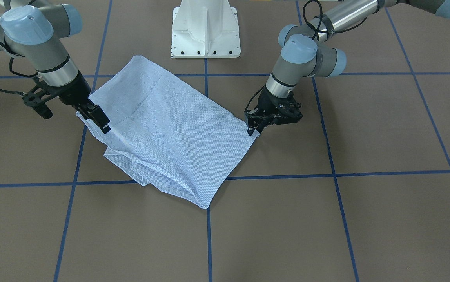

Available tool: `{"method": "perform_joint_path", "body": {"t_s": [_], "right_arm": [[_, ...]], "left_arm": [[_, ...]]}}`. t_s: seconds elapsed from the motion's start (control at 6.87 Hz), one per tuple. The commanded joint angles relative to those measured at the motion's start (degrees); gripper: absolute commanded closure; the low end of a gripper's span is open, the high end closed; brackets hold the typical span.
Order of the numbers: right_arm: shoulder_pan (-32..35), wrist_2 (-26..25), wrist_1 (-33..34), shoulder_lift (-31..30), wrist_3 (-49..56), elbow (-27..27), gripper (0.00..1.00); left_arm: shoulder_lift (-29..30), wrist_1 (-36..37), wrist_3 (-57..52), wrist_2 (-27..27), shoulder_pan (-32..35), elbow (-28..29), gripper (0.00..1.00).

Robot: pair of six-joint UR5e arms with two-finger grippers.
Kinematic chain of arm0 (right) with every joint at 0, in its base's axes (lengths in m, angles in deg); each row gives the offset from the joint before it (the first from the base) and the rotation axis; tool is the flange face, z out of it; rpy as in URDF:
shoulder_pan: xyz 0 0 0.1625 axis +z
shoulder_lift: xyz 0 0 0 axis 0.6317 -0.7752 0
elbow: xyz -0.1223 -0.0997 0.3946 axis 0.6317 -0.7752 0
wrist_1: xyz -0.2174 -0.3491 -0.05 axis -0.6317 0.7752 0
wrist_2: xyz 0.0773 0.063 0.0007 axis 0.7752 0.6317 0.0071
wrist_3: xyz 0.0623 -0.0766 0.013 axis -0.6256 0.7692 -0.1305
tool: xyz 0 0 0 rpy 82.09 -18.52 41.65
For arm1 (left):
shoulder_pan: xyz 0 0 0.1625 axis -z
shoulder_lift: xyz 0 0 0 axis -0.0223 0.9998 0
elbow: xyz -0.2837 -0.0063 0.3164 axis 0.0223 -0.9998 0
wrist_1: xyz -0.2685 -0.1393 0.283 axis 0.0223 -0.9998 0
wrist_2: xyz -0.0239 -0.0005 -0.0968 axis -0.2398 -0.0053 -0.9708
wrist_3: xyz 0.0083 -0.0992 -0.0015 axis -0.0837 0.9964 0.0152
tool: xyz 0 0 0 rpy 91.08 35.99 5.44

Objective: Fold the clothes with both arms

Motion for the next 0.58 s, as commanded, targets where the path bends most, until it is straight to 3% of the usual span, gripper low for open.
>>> {"method": "perform_joint_path", "body": {"t_s": [0.0, 0.29, 0.44], "right_arm": [[0.1, 0.0, 0.0, 0.0, 0.1, -0.2, 0.00], [0.1, 0.0, -0.1, 0.0, 0.0, -0.3, 0.00], [0.2, 0.0, -0.1, 0.0, 0.0, -0.3, 0.00]], "left_arm": [[0.6, -0.1, -0.1, 0.5, 0.3, 0.4, 1.00], [-1.9, -0.1, -17.6, 0.0, 7.3, -2.5, 1.00], [-1.5, -0.3, -26.9, -0.3, 13.0, 1.1, 1.00]]}}
